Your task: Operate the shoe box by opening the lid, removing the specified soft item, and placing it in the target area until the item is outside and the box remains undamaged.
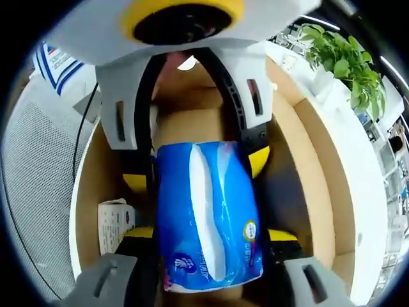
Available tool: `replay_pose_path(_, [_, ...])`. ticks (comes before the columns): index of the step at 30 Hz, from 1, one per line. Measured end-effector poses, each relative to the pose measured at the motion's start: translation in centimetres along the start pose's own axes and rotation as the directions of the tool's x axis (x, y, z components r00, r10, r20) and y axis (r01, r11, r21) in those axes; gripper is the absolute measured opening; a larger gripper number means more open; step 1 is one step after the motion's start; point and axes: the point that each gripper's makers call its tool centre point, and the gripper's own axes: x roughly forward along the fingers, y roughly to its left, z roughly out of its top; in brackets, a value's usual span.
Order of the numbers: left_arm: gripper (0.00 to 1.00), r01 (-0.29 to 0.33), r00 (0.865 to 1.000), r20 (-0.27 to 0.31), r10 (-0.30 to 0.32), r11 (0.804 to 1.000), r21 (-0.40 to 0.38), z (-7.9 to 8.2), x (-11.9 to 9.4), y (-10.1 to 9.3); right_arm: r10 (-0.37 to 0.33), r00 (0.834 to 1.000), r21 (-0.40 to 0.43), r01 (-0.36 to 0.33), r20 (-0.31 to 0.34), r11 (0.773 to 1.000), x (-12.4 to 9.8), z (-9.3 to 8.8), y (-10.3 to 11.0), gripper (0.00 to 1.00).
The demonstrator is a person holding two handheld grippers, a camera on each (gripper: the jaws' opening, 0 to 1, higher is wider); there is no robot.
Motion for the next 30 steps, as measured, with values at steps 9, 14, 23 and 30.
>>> replay_pose_path(9, [0.68,0.017,1.000,0.000,-0.017,1.000,0.006,-0.2,0.8,0.1,0.022,1.000,0.012,-0.022,0.021,1.000,0.8,-0.3,0.1,0.63])
replay_pose_path(14, [0.69,0.037,0.999,0.011,-0.037,0.999,-0.002,-0.3,1.2,-0.1,0.024,0.999,0.015,-0.025,0.049,1.000,1.1,-0.4,0.2,0.64])
replay_pose_path(23, [0.67,0.053,0.998,0.046,-0.052,0.999,-0.005,-0.3,1.0,-0.4,0.029,0.996,0.033,-0.032,0.079,0.999,0.9,-0.1,0.7,0.63])
replay_pose_path(30, [0.67,0.078,0.996,0.035,-0.079,0.996,0.046,-0.4,0.4,-1.3,0.026,0.995,0.010,-0.027,0.095,1.000,0.2,0.3,1.5,0.63])
